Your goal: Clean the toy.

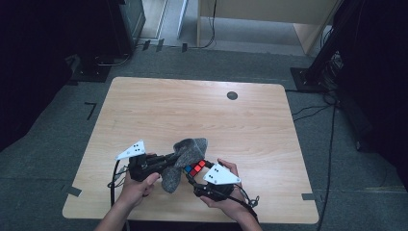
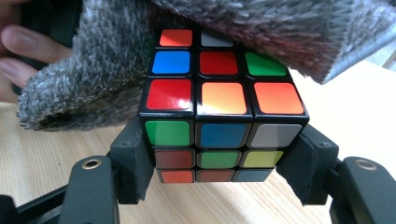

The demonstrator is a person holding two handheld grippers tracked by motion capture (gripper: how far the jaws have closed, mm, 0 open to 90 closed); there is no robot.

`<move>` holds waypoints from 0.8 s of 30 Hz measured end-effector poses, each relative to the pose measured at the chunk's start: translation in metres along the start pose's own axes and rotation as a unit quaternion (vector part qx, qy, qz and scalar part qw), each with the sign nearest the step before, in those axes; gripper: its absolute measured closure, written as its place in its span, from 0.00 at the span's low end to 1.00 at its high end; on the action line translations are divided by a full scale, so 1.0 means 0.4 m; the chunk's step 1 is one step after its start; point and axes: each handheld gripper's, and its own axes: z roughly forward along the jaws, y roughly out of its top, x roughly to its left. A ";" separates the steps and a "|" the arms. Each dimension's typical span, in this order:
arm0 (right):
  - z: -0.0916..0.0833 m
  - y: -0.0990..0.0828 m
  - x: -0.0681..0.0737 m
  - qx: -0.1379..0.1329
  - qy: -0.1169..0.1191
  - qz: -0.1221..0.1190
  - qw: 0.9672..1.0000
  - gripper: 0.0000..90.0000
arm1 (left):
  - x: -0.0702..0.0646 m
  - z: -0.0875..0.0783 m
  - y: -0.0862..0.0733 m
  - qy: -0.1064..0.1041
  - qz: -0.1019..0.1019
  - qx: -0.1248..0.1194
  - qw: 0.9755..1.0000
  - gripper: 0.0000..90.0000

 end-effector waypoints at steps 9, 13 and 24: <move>-0.005 -0.010 -0.012 0.005 -0.005 0.007 1.000 0.38 | -0.014 0.002 -0.001 -0.007 0.014 -0.007 1.000 0.91; -0.011 -0.002 -0.013 0.001 -0.008 0.007 1.000 0.38 | -0.008 0.013 -0.007 0.012 0.017 0.015 1.000 0.90; -0.004 -0.012 -0.016 0.008 -0.017 0.008 1.000 0.38 | -0.017 0.003 -0.001 -0.003 0.019 -0.011 1.000 0.90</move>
